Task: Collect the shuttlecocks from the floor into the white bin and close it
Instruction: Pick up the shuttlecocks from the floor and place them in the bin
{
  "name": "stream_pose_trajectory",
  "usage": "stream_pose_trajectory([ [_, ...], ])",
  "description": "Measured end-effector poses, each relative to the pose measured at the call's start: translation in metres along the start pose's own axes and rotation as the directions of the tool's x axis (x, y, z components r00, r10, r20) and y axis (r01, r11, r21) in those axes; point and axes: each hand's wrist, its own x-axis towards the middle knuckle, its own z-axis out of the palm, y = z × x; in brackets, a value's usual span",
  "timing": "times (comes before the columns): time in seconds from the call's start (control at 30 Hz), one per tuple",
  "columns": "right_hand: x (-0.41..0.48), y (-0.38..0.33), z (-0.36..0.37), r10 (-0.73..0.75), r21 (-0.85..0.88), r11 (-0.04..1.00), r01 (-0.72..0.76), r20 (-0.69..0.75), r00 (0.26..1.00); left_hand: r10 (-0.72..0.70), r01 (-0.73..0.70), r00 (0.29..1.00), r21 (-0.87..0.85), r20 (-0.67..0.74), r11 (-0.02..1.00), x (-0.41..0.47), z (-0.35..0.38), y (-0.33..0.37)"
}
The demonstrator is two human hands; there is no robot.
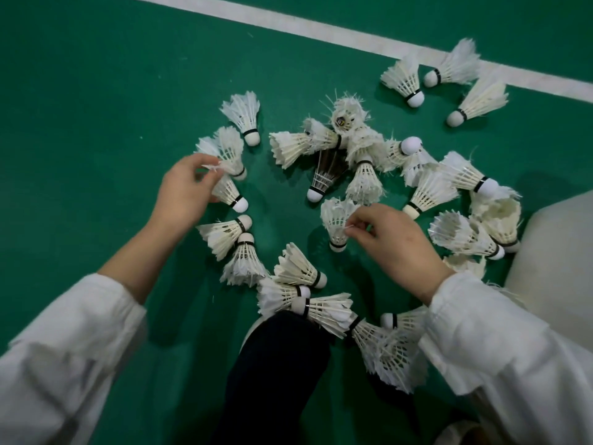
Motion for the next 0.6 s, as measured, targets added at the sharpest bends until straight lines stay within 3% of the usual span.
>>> stream_pose_trajectory([
  [0.3,-0.002,-0.004,-0.003,-0.005,-0.001,1.000,0.005,-0.062,0.998,0.002,0.000,0.999,-0.049,0.043,0.999,-0.008,0.017,0.001],
  [0.43,-0.005,-0.002,-0.025,-0.058,0.010,0.998,0.059,-0.090,0.994,0.157,-0.159,0.987,0.043,0.046,0.986,-0.017,0.013,0.033],
  [0.6,-0.034,0.014,-0.080,-0.143,-0.115,0.984,0.134,-0.080,0.986,0.372,-0.400,0.903,0.101,0.215,0.911,-0.039,0.027,0.106],
])
